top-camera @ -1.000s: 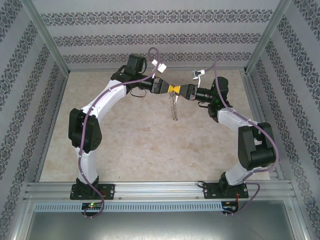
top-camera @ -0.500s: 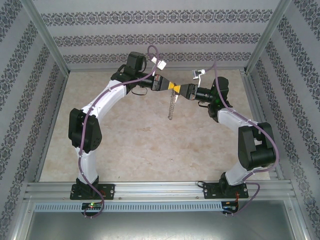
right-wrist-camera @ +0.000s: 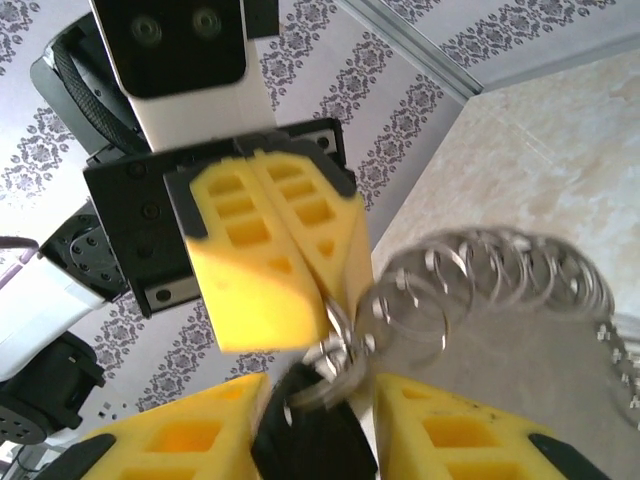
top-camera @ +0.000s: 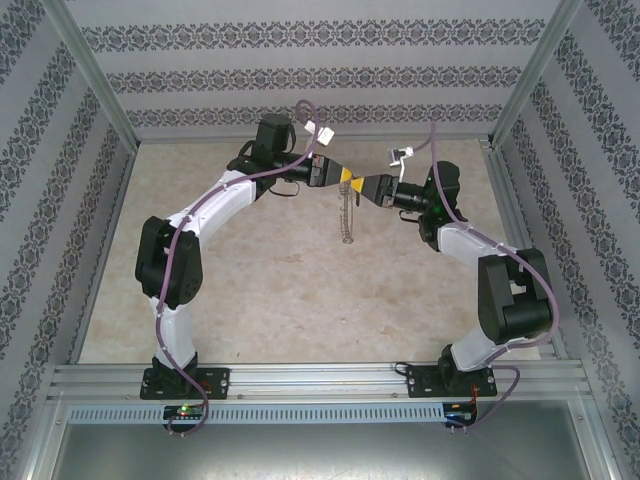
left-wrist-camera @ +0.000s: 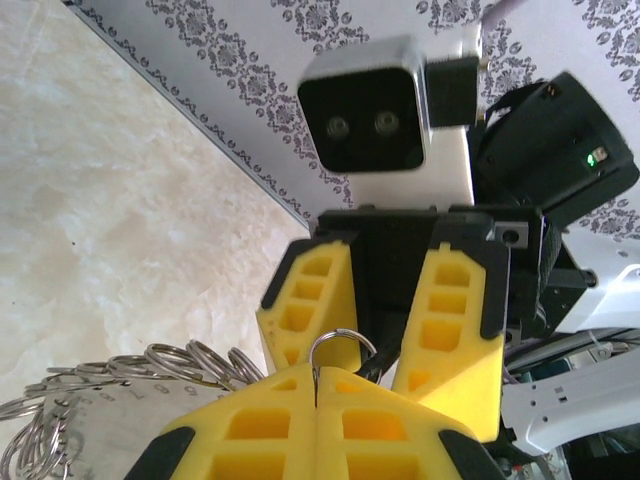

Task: Put the keys on the keyring

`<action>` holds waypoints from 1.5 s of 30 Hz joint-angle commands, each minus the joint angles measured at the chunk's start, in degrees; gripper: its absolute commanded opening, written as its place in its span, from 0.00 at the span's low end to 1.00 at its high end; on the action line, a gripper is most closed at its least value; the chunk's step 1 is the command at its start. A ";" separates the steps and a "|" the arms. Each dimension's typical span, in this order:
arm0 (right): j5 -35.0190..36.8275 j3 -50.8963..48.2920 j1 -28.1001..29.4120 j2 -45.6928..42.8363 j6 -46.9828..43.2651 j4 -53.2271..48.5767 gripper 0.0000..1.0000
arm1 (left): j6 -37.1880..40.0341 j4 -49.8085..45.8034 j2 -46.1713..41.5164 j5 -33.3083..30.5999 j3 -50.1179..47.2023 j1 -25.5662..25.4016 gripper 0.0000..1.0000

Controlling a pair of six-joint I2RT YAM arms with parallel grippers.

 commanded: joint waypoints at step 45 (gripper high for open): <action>-2.12 -2.52 4.52 -3.24 -5.04 -0.59 0.23 | -11.46 19.19 -5.77 -3.54 -5.30 0.10 0.00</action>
